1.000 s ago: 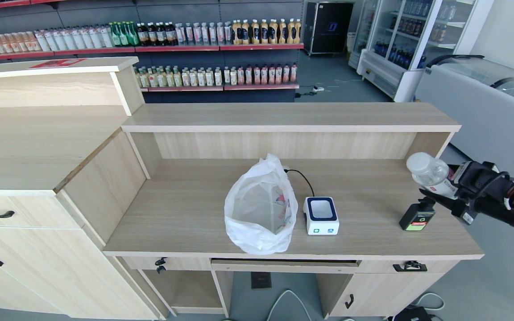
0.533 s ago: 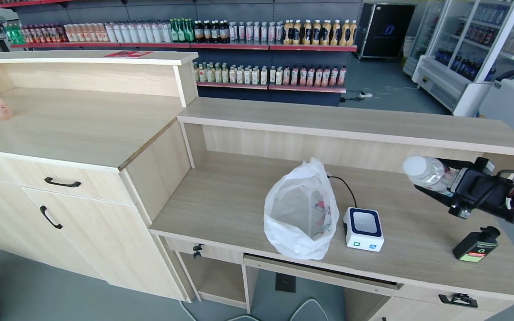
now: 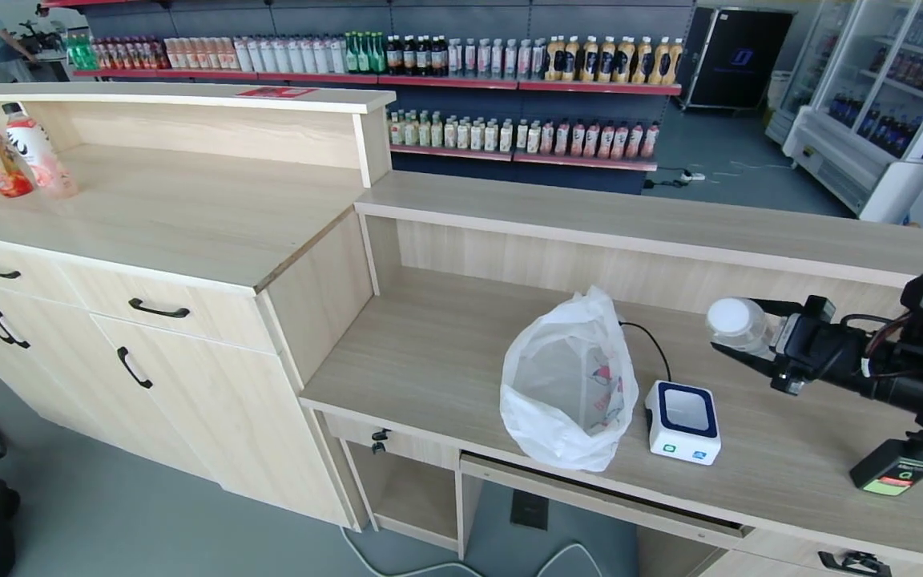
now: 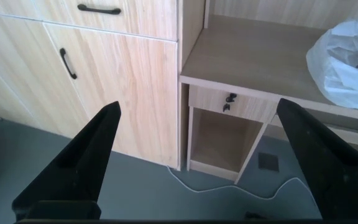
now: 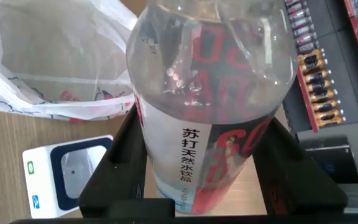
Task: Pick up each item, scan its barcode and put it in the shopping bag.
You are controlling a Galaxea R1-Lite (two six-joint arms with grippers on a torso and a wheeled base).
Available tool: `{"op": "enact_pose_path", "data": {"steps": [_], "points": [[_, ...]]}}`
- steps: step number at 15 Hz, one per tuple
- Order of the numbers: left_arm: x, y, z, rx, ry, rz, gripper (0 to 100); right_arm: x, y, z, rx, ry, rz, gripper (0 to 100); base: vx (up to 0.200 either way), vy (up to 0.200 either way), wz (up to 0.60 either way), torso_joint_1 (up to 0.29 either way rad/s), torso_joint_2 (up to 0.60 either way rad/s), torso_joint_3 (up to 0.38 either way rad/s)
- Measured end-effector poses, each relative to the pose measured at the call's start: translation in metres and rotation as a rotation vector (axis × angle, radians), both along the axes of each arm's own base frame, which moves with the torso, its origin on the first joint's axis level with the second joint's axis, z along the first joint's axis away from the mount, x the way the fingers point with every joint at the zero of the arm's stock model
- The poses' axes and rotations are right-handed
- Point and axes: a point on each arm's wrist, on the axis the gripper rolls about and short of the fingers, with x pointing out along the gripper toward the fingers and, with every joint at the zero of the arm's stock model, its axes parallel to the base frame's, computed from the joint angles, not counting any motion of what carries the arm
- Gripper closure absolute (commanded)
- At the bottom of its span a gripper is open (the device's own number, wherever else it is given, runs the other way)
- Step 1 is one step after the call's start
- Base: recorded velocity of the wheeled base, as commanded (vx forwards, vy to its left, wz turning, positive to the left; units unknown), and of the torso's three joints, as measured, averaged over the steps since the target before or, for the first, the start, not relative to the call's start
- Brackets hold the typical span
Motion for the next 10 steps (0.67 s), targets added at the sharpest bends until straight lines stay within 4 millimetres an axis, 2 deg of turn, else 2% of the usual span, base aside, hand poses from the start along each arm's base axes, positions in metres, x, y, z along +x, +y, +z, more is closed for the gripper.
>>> {"op": "enact_pose_path", "data": {"steps": [6,10], "points": [[0.0,0.0,0.0,0.0,0.0,0.0,0,0.024,-0.011,-0.036,0.017,0.04,0.013,100,0.0,0.0,0.0,0.0,0.0,0.0],[0.0,0.0,0.0,0.0,0.0,0.0,0,0.033,-0.014,-0.053,0.024,0.038,0.037,100,0.0,0.0,0.0,0.0,0.0,0.0]]}}
